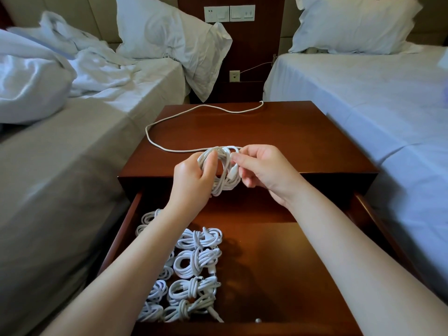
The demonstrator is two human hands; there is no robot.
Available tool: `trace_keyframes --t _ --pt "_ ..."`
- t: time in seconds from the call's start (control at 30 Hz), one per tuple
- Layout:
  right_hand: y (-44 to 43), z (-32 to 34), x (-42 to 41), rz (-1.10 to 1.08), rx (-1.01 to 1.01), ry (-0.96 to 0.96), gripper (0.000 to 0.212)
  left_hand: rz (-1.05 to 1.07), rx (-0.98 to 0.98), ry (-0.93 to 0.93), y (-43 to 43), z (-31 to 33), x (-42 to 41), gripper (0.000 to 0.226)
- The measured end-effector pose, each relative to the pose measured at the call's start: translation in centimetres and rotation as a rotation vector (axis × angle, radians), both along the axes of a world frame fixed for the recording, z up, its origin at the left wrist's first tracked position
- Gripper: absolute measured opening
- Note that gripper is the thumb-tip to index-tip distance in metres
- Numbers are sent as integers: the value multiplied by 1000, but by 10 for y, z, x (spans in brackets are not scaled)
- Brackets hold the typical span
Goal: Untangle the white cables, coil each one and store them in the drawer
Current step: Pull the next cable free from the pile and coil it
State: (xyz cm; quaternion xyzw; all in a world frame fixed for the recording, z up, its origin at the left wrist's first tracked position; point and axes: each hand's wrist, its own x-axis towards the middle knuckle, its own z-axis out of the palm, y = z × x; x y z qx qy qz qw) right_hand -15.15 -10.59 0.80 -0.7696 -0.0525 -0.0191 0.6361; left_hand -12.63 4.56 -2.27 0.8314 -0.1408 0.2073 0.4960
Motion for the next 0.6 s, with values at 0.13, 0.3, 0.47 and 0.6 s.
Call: trace_keyframes --t 0.13,0.3,0.47,0.6 --pt "-1 -2 0 18 92 26 9 -1 45 18 -2 -5 1 30" --pt "5 -13 5 -128 -152 -158 6 -38 -10 59 -5 -6 -1 35" --pt "13 -18 6 -236 -514 -440 11 -55 -34 27 -7 -4 -4 46" --pt "11 -19 6 -229 -592 -561 9 -37 -28 -7 -5 -3 -2 48"
